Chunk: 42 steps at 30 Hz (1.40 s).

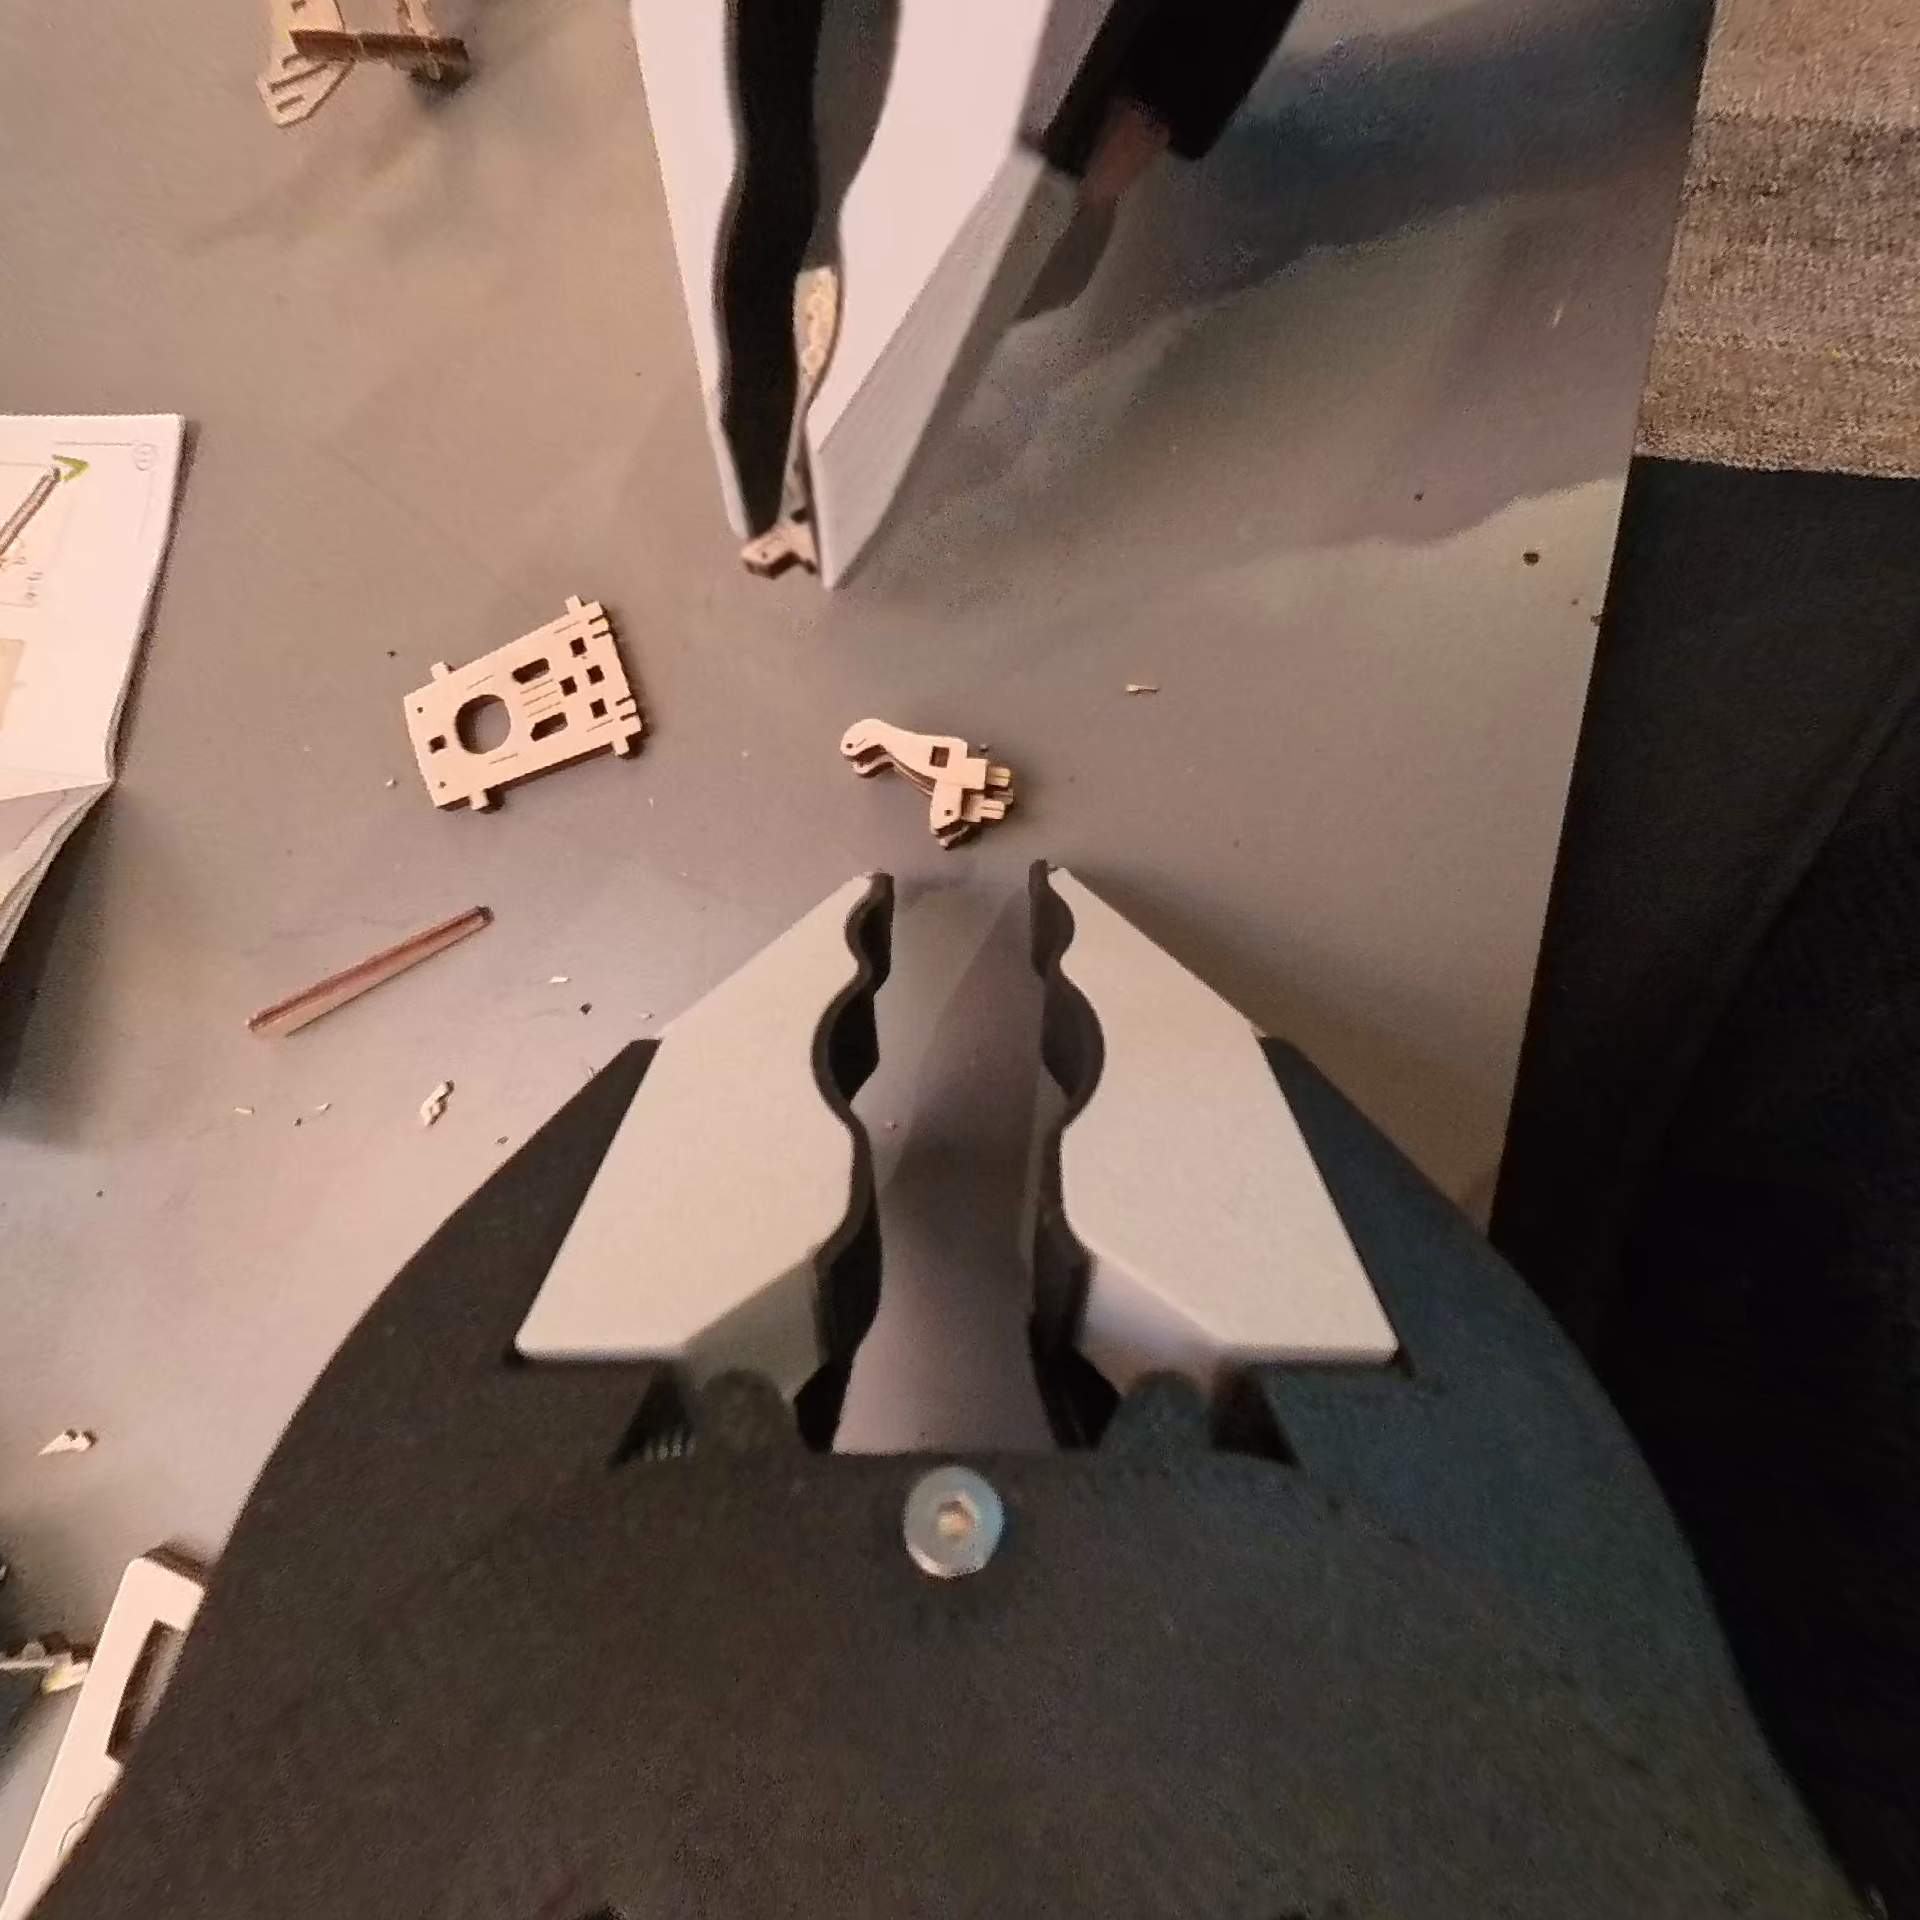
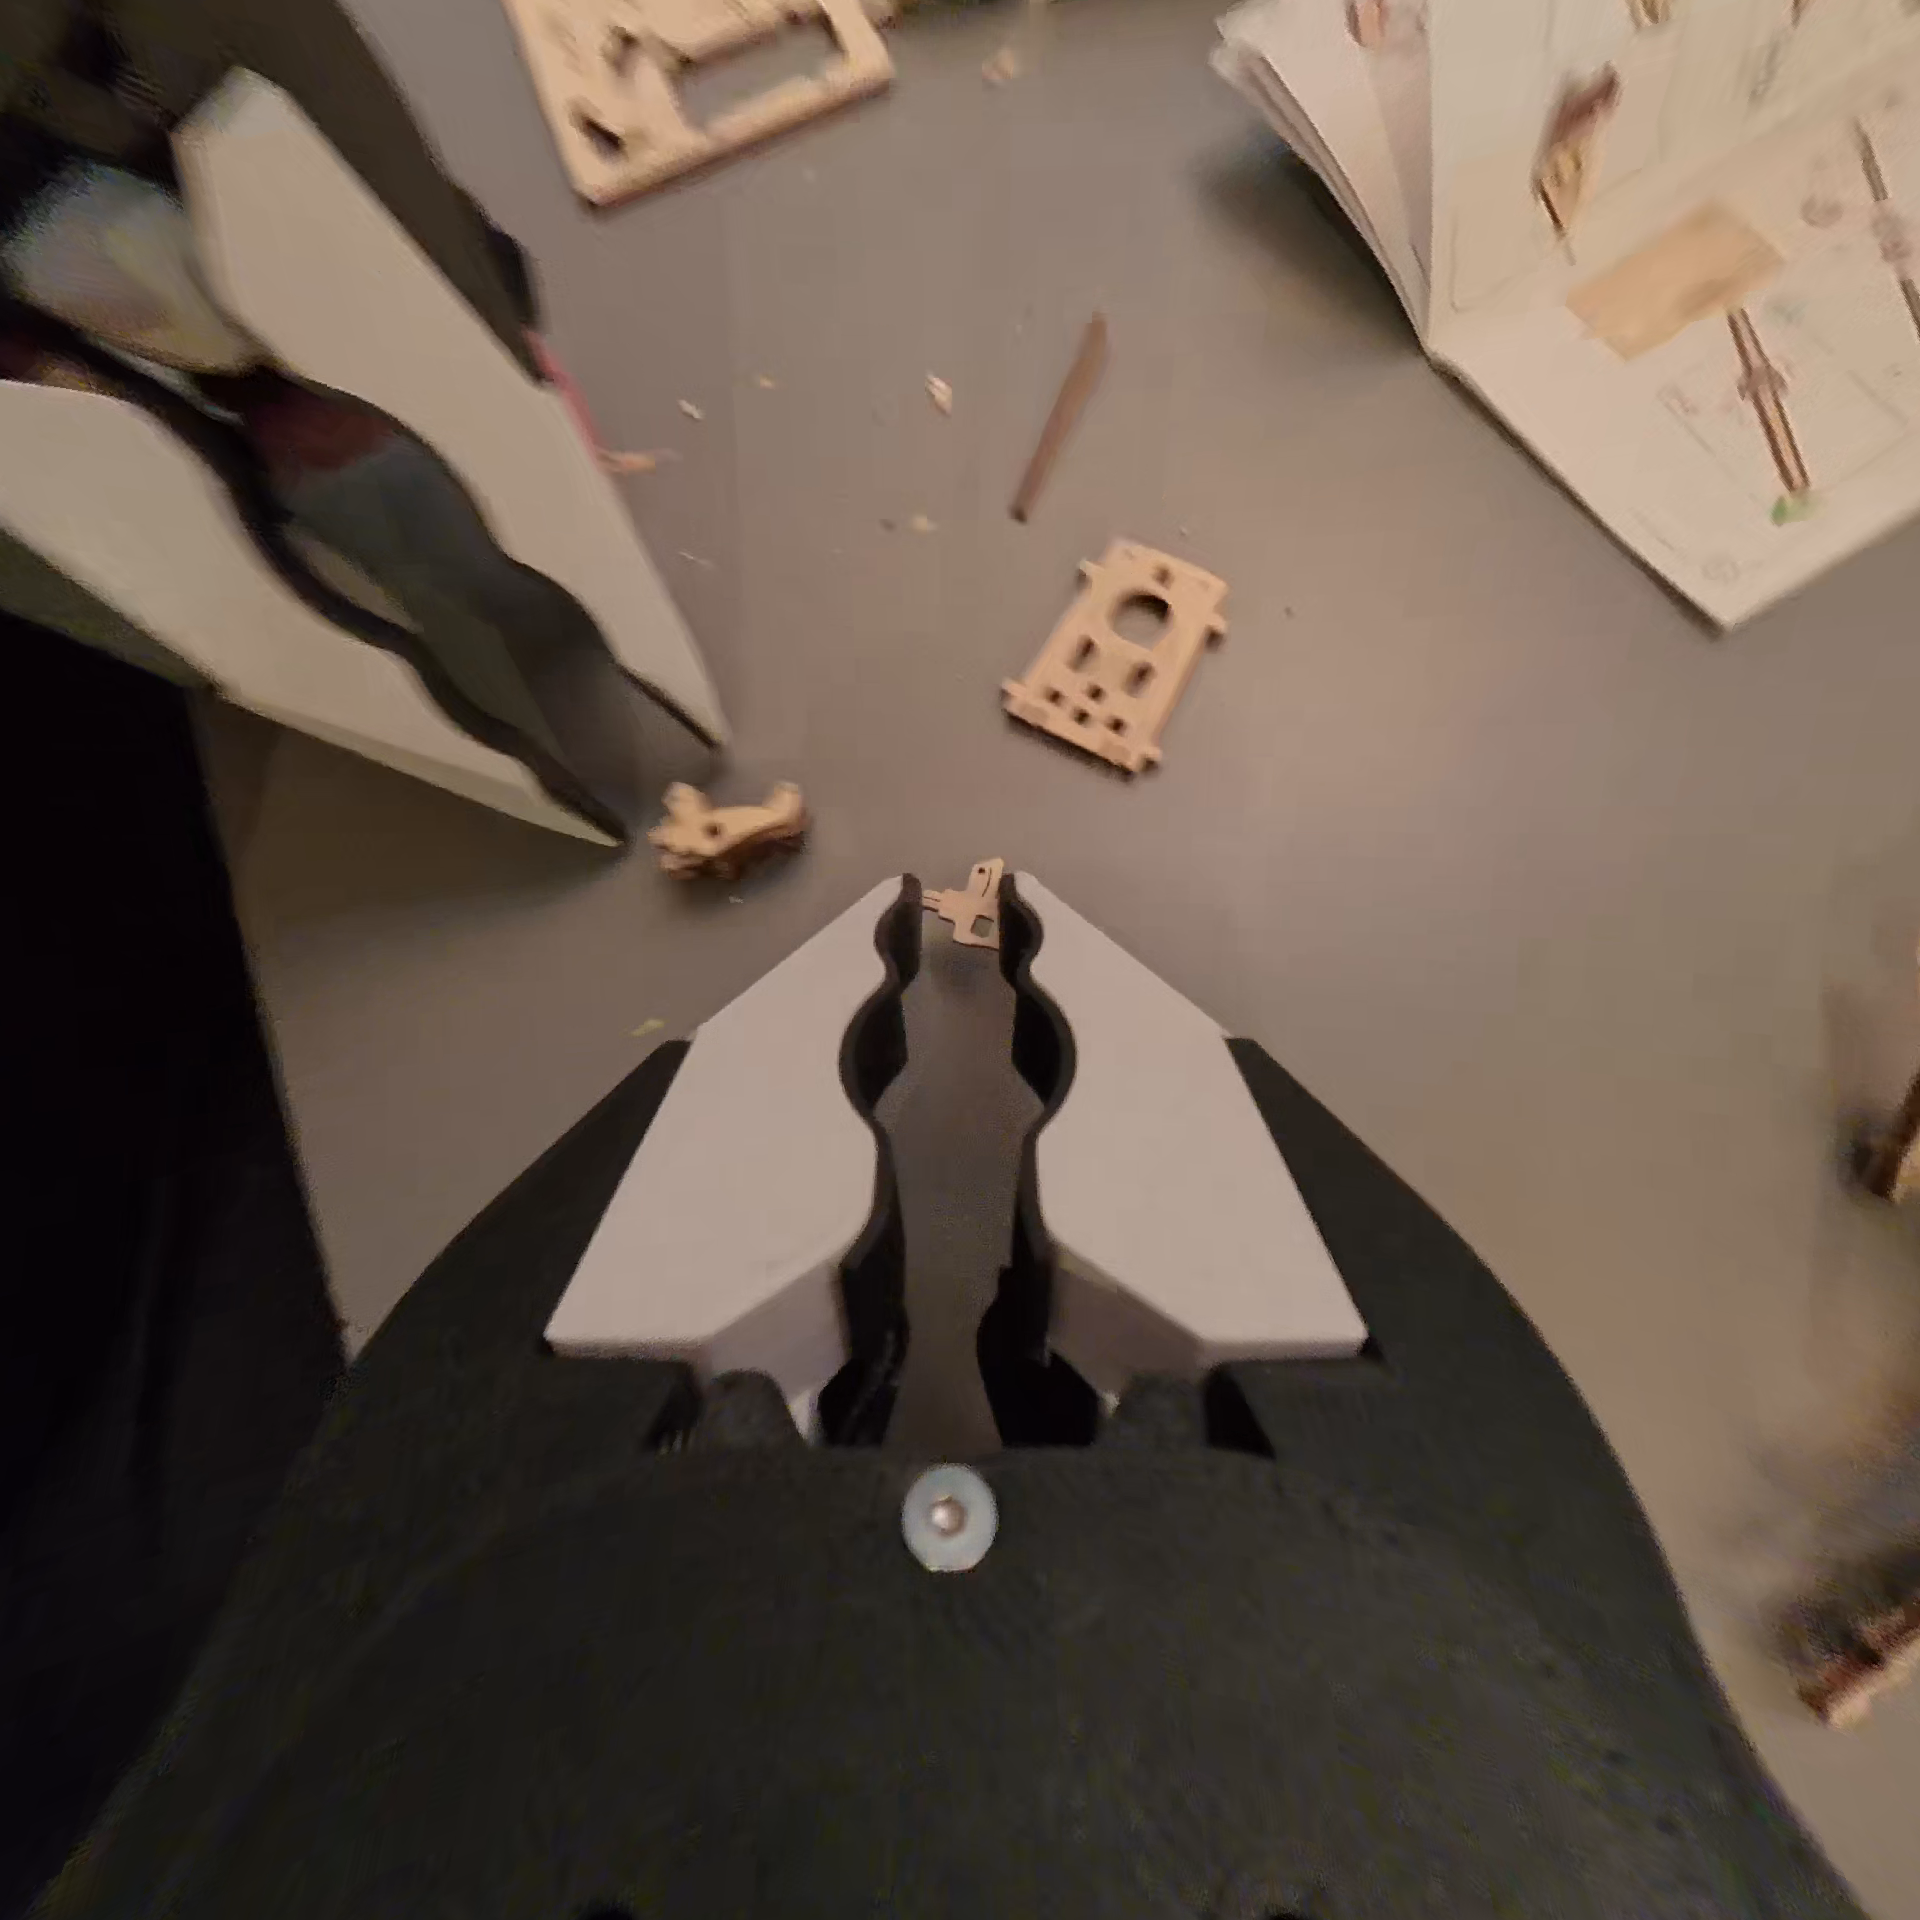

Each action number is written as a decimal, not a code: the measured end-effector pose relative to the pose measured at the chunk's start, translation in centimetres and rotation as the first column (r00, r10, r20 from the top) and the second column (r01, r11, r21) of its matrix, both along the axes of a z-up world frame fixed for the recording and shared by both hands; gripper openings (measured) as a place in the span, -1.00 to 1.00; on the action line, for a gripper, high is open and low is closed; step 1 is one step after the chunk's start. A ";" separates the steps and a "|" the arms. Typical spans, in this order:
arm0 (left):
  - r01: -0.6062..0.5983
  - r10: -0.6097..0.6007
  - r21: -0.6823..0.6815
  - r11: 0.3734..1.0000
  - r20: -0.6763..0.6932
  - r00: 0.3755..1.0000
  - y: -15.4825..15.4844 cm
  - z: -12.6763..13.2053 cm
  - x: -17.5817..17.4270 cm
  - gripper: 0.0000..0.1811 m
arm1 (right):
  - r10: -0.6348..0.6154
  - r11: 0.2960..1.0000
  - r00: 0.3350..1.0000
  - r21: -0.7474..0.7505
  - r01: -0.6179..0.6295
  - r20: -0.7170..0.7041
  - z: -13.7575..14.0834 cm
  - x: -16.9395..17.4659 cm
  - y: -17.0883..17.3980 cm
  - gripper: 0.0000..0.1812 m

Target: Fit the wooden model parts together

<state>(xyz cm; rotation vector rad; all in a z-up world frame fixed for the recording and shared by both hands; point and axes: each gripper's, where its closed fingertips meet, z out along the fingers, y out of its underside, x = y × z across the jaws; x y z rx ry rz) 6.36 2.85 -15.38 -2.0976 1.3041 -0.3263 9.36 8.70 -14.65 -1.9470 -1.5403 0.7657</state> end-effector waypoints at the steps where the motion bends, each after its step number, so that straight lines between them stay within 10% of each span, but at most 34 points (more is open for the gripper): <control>1: -0.002 0.002 0.006 1.000 0.005 1.000 0.1 0.1 0.0 -0.73 | 0.042 0.999 0.998 -0.001 -0.042 -0.039 0.8 -0.3 -0.6 -0.86; 10: 0.000 0.000 0.011 1.000 0.008 1.000 0.0 -0.2 0.4 -0.71 | 0.442 0.889 0.897 0.133 -0.437 -0.007 2.3 -2.7 -5.4 -0.87; 21: 0.008 -0.008 0.020 1.000 0.001 1.000 0.0 -0.2 0.4 -0.71 | 0.622 0.751 0.771 0.176 -0.637 0.137 1.5 -2.3 -5.5 -0.87; 42: 0.003 -0.004 0.023 1.000 0.024 1.000 0.1 -0.2 0.3 -0.70 | 0.591 0.784 0.792 0.123 -0.609 0.151 1.6 -2.3 -5.1 -0.64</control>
